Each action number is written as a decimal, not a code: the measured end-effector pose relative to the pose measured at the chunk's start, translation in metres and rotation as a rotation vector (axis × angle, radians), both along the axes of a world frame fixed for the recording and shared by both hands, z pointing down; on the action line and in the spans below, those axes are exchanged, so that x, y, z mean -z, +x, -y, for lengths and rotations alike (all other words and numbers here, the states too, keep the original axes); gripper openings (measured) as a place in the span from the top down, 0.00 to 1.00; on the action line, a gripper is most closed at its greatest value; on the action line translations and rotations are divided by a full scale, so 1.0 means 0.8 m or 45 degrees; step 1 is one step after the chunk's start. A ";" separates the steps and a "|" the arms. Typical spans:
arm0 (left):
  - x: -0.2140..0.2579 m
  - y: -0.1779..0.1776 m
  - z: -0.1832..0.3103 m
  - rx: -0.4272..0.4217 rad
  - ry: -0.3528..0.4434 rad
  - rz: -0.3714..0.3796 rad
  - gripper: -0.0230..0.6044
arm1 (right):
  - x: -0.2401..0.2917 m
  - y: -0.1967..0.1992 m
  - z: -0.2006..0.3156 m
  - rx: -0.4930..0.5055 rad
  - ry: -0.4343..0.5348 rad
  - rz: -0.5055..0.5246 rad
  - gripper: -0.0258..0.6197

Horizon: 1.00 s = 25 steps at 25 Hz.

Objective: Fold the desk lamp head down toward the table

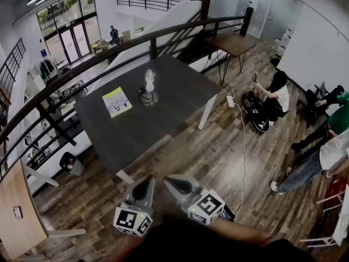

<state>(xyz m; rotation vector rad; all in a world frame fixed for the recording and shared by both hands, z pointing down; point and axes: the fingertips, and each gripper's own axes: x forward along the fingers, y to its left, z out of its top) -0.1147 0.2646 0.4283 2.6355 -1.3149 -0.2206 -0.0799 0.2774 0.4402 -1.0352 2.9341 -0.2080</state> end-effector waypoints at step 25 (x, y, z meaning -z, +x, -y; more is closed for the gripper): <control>-0.006 0.083 0.106 -0.018 -0.010 0.022 0.96 | -0.004 0.080 0.099 0.018 -0.023 0.054 0.96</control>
